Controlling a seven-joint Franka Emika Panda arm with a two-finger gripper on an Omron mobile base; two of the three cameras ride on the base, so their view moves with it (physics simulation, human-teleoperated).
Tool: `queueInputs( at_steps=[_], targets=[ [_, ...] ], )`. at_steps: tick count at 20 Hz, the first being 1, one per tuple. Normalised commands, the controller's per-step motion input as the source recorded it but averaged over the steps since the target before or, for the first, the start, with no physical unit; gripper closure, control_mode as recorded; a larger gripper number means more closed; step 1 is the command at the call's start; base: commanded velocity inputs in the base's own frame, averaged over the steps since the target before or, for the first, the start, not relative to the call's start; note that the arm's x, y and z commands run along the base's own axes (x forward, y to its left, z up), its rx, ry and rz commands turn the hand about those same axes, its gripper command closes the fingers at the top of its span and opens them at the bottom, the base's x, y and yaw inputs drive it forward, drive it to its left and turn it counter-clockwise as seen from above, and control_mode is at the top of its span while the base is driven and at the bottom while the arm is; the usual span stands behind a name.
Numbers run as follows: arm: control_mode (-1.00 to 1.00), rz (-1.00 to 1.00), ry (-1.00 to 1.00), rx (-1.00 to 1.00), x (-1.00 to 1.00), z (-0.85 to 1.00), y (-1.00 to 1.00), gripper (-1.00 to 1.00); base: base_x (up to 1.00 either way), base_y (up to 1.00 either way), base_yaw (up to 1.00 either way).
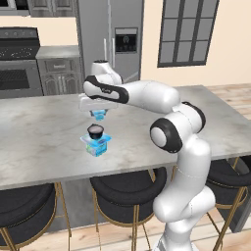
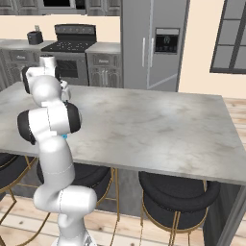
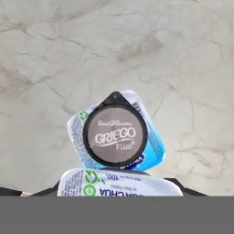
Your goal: Stack the yogurt containers by placing the smaller containers on top of the larger containers.
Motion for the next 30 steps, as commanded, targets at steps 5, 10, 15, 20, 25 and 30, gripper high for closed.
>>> queueInputs(
  at_steps=[5, 10, 15, 20, 25, 30],
  targets=[
    [-1.0, 0.0, 0.0, 0.0, 0.0, 0.0, 0.08, 1.0, 0.0, 0.0, 0.0],
    [-1.0, 0.0, 0.0, 0.0, 0.0, -0.03, 0.01, 1.0, 0.0, 0.0, 0.0],
    [-1.0, 0.0, 0.0, 0.0, 0.0, -0.1, 0.0, 1.0, 0.0, 0.0, 0.0],
    [-1.0, 0.0, 0.0, 0.0, 0.0, -0.12, 0.0, 1.0, 0.0, 0.0, 0.0],
    [-1.0, 0.0, 0.0, 0.0, 0.0, -0.16, 0.0, 1.0, 0.0, 0.0, 0.0],
    [-1.0, 0.0, 0.0, 0.0, 0.0, -0.16, 0.0, 1.0, 0.0, 0.0, 0.0]
  ],
)
